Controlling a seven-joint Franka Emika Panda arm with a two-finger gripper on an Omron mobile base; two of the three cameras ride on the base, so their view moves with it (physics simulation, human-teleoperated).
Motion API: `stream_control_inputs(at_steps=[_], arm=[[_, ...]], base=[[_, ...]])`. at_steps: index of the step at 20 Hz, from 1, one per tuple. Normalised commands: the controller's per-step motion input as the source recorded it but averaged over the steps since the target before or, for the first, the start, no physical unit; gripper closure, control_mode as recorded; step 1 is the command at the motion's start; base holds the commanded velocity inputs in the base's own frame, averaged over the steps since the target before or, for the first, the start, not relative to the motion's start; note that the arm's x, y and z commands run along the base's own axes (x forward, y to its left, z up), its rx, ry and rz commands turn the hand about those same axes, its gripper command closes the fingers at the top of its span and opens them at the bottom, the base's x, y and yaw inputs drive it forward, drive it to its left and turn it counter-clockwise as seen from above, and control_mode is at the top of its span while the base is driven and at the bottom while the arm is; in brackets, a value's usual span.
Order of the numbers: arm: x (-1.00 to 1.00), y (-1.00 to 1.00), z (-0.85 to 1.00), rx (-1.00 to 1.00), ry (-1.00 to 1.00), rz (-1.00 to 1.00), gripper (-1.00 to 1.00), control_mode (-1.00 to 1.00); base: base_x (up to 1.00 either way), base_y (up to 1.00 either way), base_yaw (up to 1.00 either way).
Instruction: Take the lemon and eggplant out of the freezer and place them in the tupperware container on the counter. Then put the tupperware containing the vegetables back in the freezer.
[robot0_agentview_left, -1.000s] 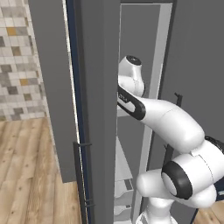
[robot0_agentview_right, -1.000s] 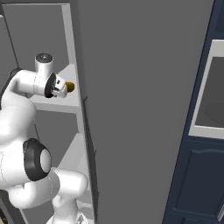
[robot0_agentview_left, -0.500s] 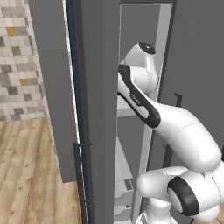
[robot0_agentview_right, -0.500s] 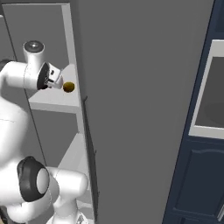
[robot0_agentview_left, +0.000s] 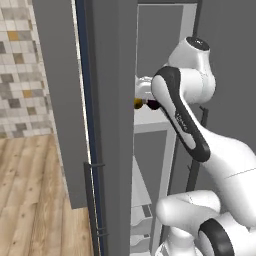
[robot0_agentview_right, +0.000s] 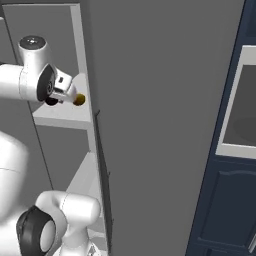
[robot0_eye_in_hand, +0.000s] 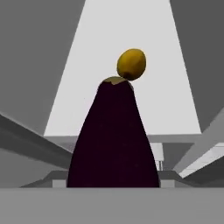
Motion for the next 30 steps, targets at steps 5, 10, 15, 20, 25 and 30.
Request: stream_control_inputs(at_steps=[5,10,15,20,25,30], arm=[[-0.59,-0.54,-0.04,-0.19,0.09,0.0,1.0,-1.0],[-0.49,-0.33,-0.19,-0.13,0.02,0.0,1.0,-1.0],[-0.28,-0.28,-0.45,-0.02,0.0,0.0,1.0,-1.0],[-0.08,-0.17,-0.25,0.0,0.0,0.0,1.0,1.0],[0.0,0.0,0.0,0.0,0.0,0.0,1.0,1.0],[0.0,0.0,0.0,0.0,0.0,0.0,1.0,1.0]], base=[[0.0,0.0,0.0],[0.0,0.0,0.0],[0.0,0.0,0.0],[-0.29,-0.1,0.0],[-1.0,-0.27,0.0],[-0.29,-0.6,0.27]])
